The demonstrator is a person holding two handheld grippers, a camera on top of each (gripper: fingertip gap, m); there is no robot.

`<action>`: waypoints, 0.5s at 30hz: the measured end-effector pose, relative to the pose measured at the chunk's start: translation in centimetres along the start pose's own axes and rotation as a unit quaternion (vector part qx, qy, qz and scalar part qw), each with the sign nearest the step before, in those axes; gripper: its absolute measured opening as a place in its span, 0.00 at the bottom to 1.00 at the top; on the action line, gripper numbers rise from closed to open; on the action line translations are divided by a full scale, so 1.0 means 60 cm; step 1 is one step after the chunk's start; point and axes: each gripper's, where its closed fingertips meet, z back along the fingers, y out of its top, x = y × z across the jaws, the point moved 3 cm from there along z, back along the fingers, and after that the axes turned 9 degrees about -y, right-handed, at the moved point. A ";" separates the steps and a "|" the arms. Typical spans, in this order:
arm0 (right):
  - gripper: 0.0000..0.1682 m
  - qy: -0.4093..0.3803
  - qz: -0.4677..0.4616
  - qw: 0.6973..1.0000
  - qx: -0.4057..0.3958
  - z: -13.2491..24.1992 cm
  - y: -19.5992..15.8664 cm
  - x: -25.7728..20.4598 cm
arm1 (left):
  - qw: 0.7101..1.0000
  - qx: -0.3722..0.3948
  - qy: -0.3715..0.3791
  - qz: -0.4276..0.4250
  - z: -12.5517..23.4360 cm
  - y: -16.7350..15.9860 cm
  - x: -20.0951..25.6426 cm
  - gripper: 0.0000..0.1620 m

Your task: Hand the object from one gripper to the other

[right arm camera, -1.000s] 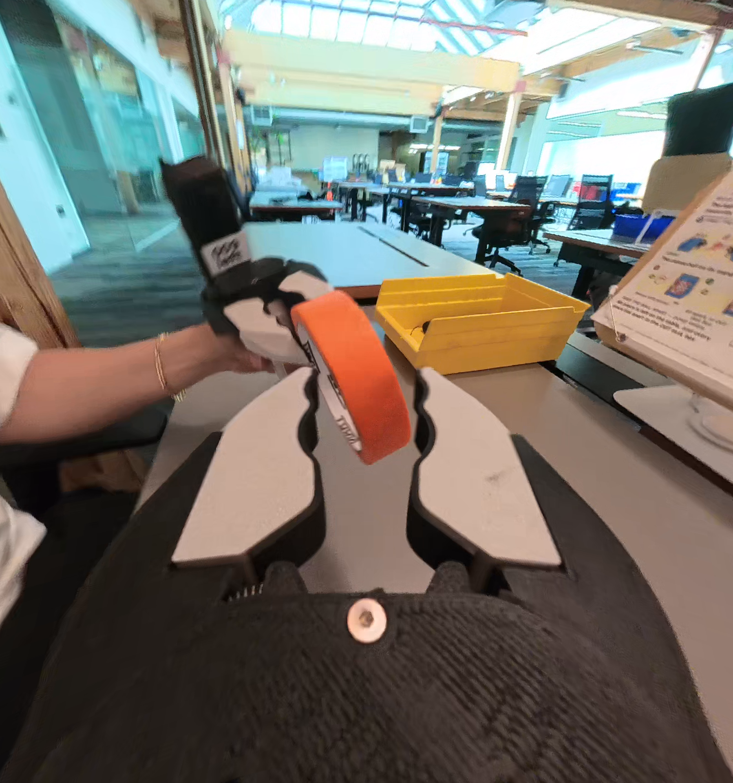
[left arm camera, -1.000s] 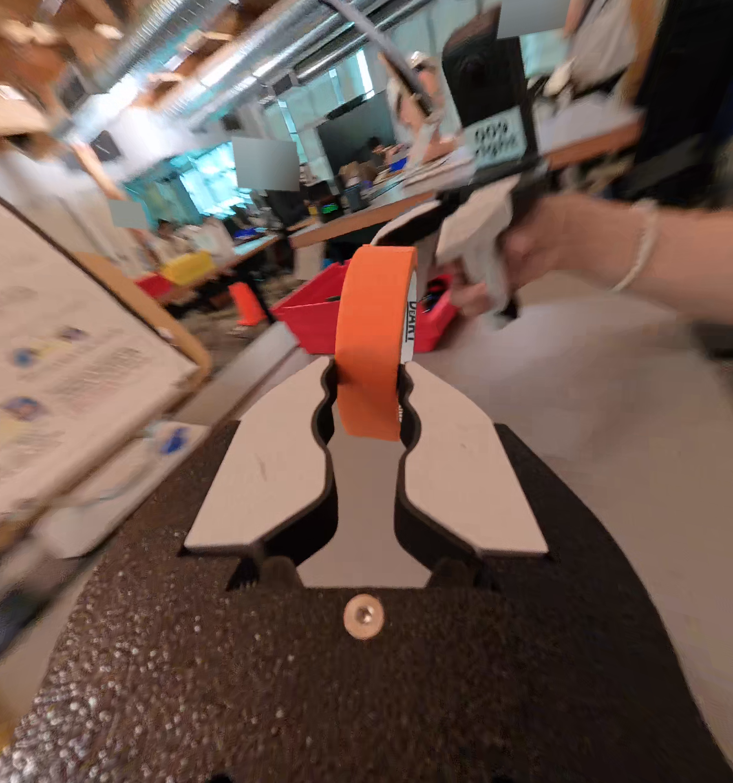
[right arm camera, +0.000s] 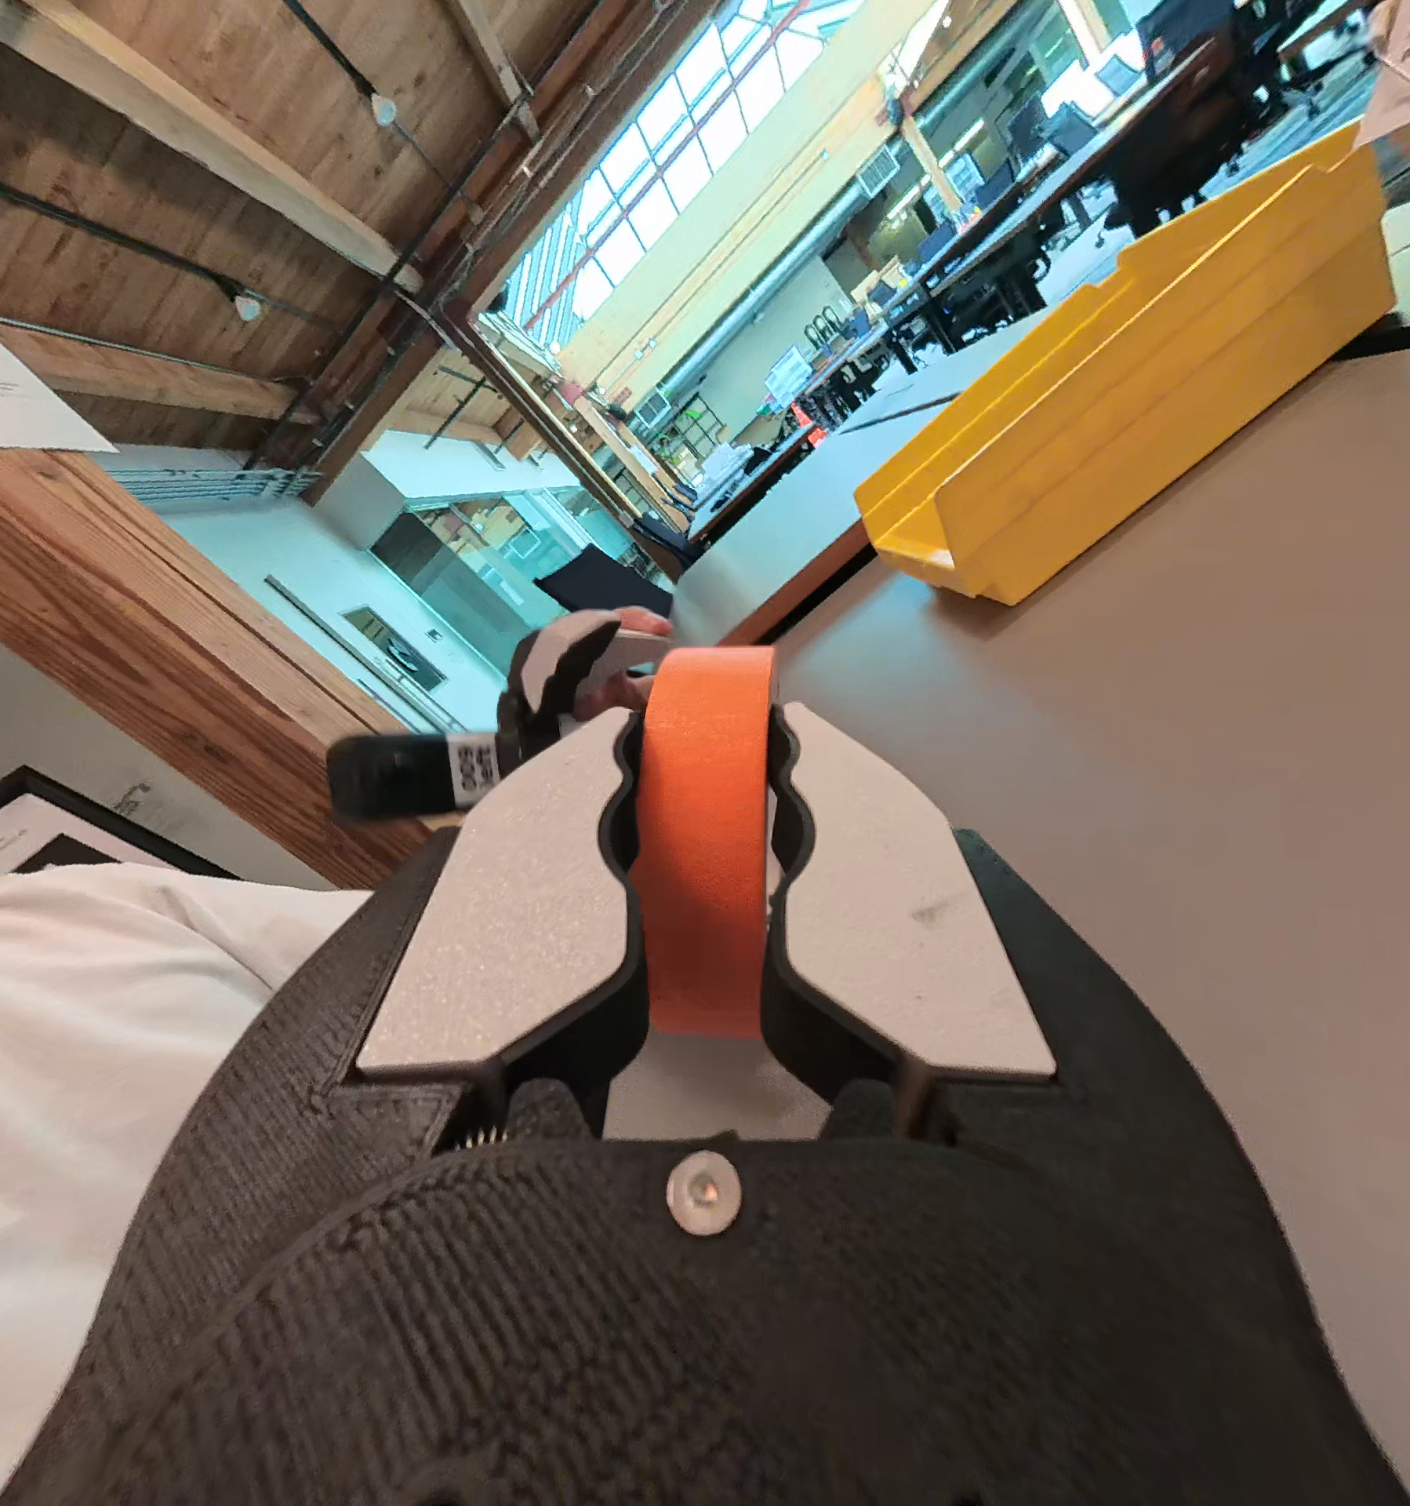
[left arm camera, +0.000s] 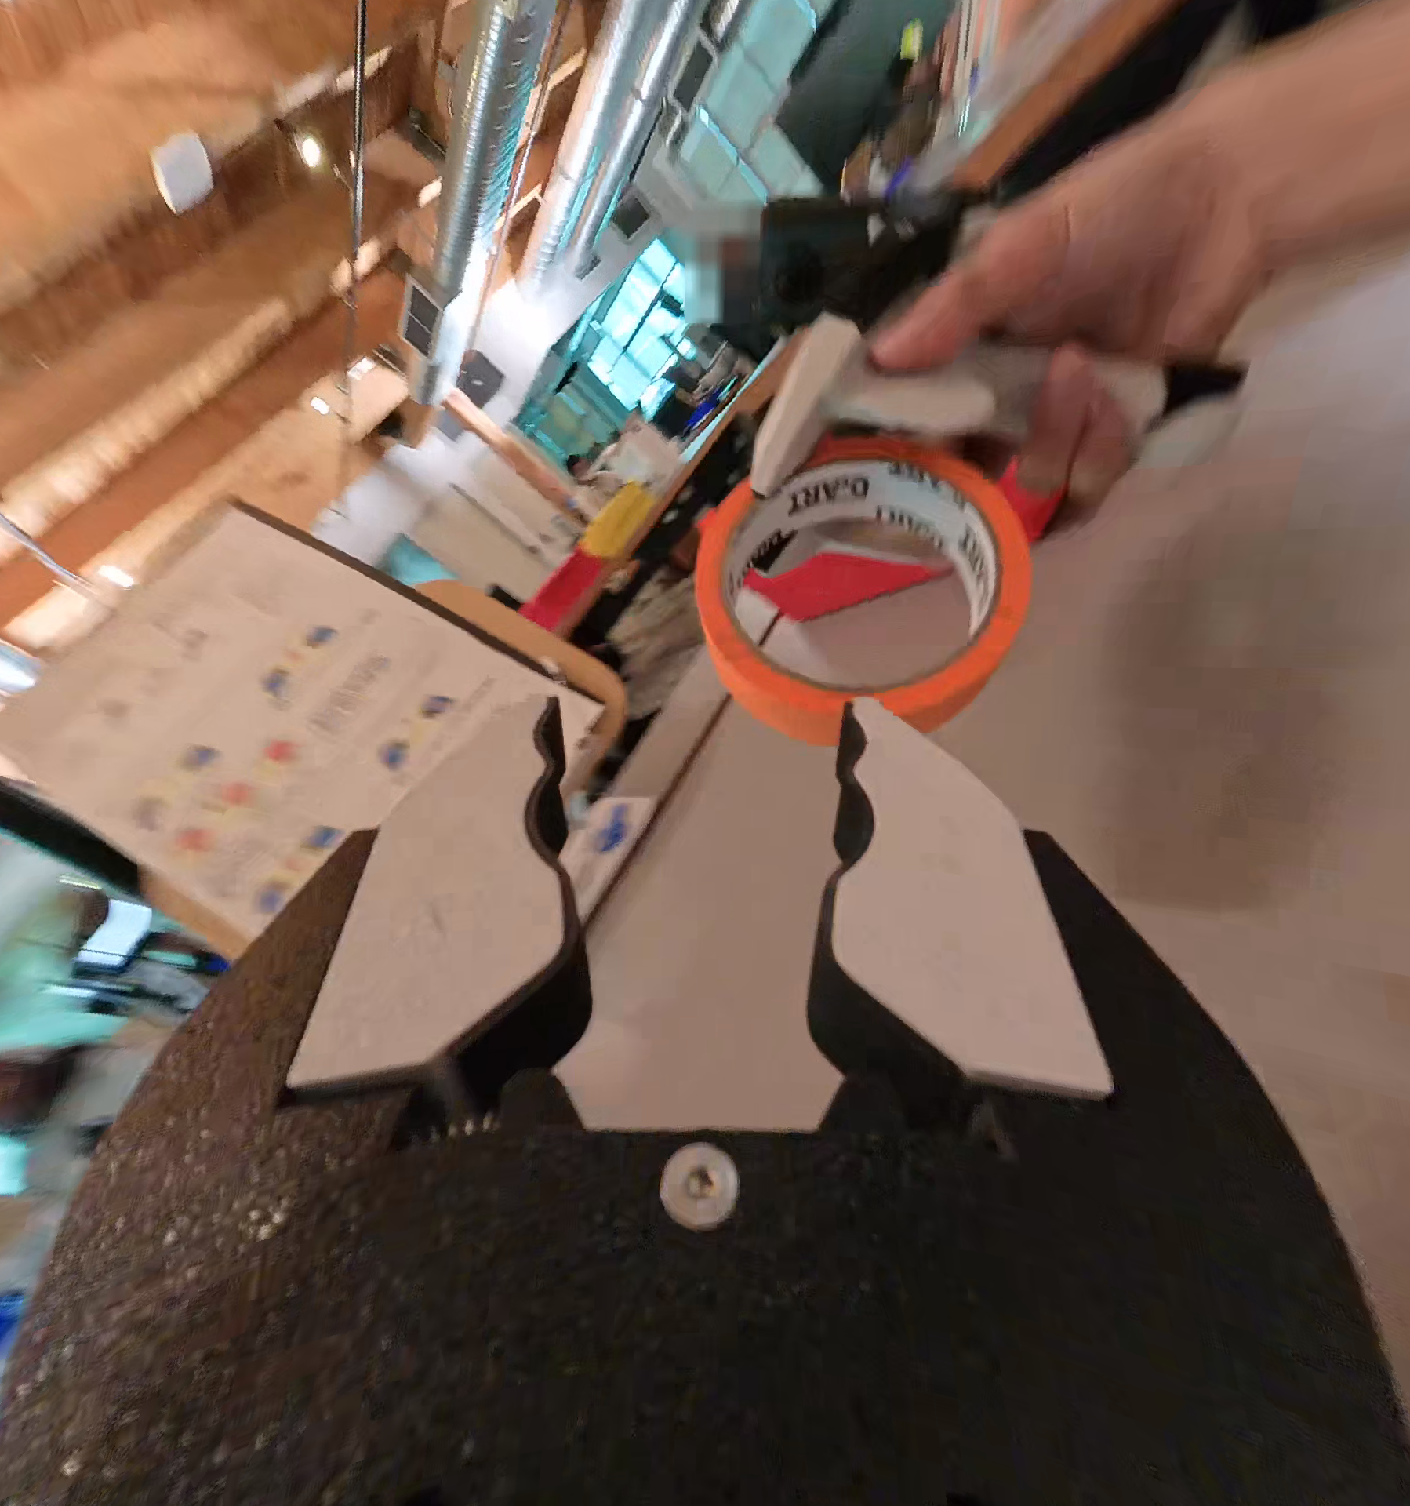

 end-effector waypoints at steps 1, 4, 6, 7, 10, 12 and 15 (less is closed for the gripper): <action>0.17 -0.004 0.001 1.000 -0.002 0.002 -0.001 0.002 | 0.998 0.022 -0.016 0.062 0.001 -0.002 -0.003 0.39; 0.17 0.004 -0.002 1.000 -0.004 -0.001 -0.001 -0.002 | 0.958 0.052 -0.092 0.267 -0.008 -0.023 0.004 0.41; 0.17 0.006 0.017 1.000 -0.016 -0.007 -0.007 -0.012 | 0.896 0.071 -0.167 0.406 -0.018 -0.032 0.022 0.45; 0.17 0.009 0.031 0.999 -0.025 -0.010 -0.011 -0.019 | 0.856 0.091 -0.204 0.466 -0.021 -0.030 0.030 0.45; 0.17 0.018 0.069 0.996 -0.049 -0.022 -0.024 -0.040 | 0.769 0.147 -0.270 0.560 -0.026 -0.023 0.045 0.36; 0.17 0.024 0.089 0.994 -0.056 -0.027 -0.029 -0.051 | 0.749 0.132 -0.297 0.578 -0.032 -0.029 0.062 0.37; 0.17 0.028 0.096 0.994 -0.052 -0.030 -0.028 -0.060 | 0.735 0.129 -0.324 0.582 -0.035 -0.029 0.077 0.22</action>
